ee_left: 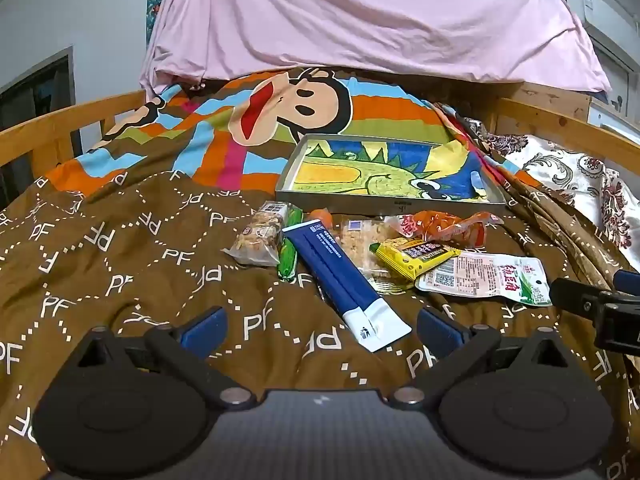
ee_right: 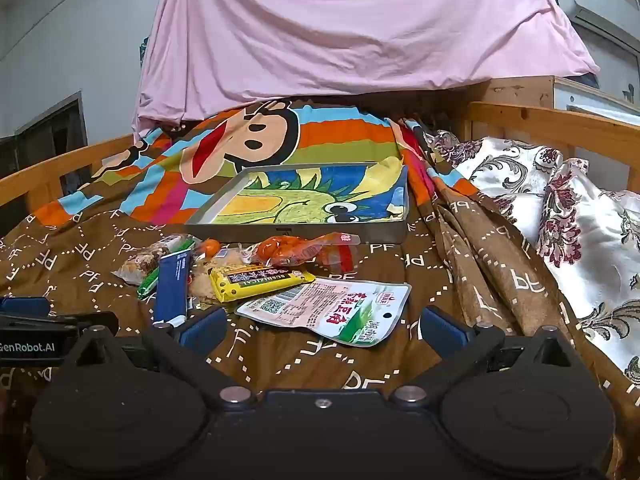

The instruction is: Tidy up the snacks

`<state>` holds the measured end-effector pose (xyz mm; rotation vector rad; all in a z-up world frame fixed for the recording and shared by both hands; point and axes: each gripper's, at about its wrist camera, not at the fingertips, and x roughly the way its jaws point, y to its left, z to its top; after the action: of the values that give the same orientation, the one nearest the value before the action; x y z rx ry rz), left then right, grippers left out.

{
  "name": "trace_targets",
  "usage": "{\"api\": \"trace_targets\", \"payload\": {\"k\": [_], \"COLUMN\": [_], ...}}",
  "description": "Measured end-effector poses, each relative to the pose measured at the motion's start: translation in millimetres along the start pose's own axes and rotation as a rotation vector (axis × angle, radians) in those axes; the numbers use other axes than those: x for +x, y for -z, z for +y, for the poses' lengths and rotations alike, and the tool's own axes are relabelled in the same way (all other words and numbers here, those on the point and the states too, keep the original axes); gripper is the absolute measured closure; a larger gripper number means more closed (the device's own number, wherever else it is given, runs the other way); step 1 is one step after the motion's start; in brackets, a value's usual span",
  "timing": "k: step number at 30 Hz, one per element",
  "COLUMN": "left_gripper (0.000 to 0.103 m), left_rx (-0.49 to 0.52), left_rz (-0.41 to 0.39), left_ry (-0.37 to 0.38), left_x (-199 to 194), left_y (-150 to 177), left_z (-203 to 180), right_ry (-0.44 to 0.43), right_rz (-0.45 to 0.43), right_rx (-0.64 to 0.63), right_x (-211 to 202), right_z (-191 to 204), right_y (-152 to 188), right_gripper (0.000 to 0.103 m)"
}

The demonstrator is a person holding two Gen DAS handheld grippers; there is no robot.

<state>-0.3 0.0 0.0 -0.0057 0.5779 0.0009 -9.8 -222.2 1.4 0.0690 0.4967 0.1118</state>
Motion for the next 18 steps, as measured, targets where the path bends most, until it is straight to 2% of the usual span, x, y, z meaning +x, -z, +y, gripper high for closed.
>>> {"api": "trace_targets", "payload": {"k": [18], "left_gripper": [0.000], "left_rx": [-0.036], "left_rz": [0.022], "left_ry": [-0.001], "left_x": [2.2], "left_y": [2.7], "left_z": [7.4], "right_ry": [-0.028], "right_rz": [-0.006], "right_rx": [-0.020], "right_x": [0.6], "right_z": [3.4], "right_y": [1.5], "right_gripper": [0.001]}}
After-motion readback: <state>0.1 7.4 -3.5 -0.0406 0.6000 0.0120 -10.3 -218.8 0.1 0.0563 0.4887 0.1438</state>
